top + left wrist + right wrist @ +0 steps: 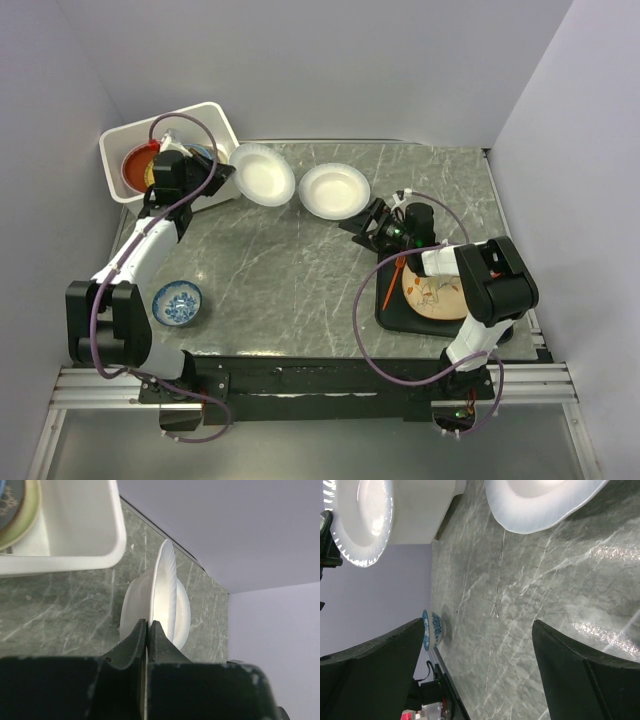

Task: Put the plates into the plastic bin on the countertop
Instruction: Place the plate in the plastic bin.

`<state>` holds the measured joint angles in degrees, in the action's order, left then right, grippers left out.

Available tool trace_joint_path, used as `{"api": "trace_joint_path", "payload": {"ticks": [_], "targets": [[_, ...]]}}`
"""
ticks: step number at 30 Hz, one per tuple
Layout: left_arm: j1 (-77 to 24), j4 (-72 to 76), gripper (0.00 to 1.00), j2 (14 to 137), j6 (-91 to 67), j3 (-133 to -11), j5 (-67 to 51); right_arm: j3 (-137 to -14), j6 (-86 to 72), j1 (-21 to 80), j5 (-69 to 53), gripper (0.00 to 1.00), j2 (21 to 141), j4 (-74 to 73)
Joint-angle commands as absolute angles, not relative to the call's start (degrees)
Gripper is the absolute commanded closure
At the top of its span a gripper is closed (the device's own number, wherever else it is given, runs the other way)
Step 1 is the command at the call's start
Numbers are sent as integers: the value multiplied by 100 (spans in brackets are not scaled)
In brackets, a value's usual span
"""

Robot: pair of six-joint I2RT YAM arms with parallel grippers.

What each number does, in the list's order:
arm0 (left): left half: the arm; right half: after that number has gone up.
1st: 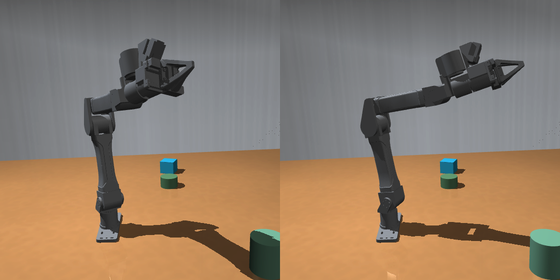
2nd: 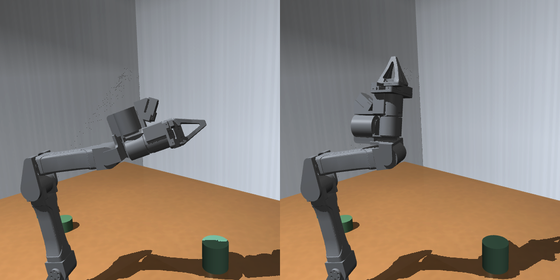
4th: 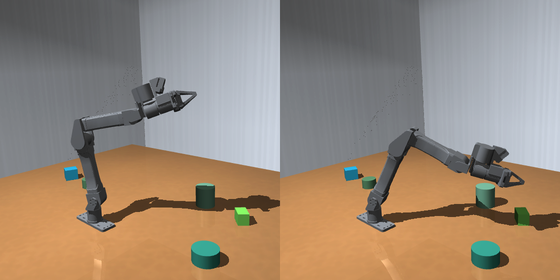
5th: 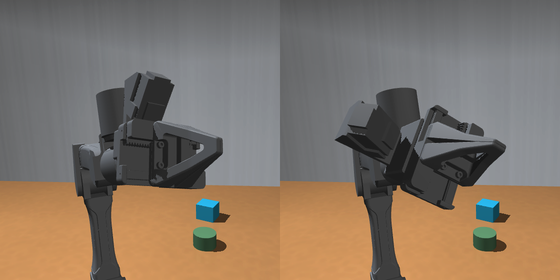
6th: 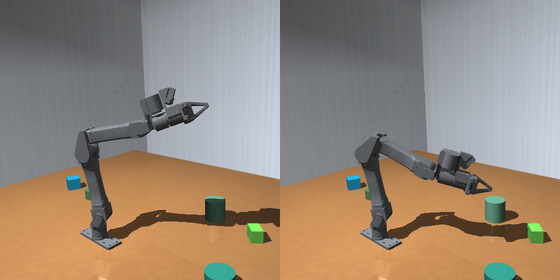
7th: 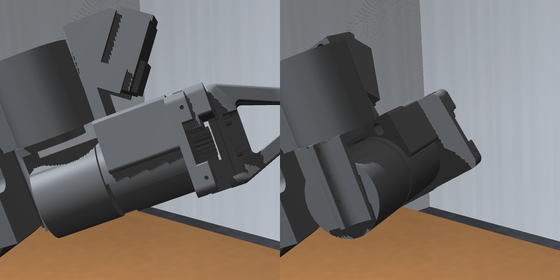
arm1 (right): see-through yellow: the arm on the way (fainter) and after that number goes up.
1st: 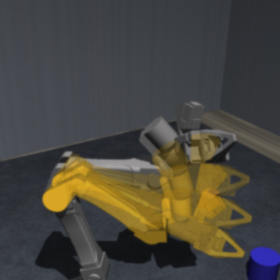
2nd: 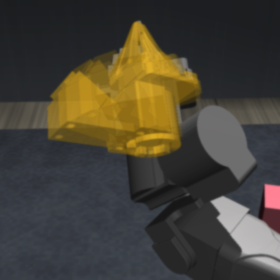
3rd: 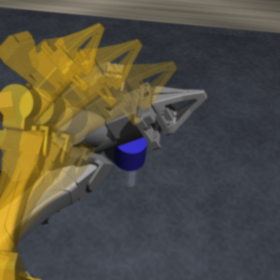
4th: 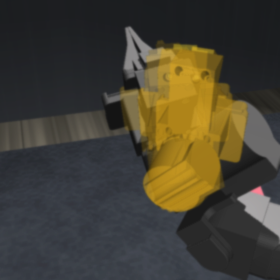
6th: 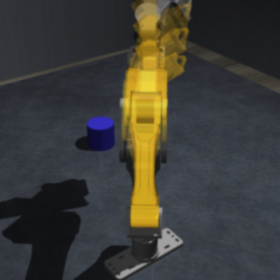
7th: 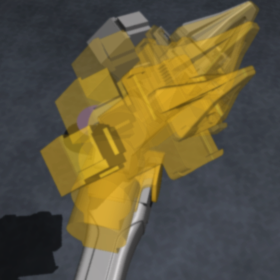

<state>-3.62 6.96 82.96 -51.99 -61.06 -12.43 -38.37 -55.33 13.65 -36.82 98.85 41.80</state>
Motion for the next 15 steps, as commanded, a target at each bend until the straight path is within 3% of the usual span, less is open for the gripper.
{"api": "trace_joint_path", "payload": {"ticks": [1,15], "targets": [[-133,1187,99,8007,-5397,-6346,-1468,-4017,-5317,1424,-3639,5,9642,4114],[466,1564,99,8095,-5730,-6258,-1731,-3753,-5168,1433,-3577,5,9325,3920]]}}
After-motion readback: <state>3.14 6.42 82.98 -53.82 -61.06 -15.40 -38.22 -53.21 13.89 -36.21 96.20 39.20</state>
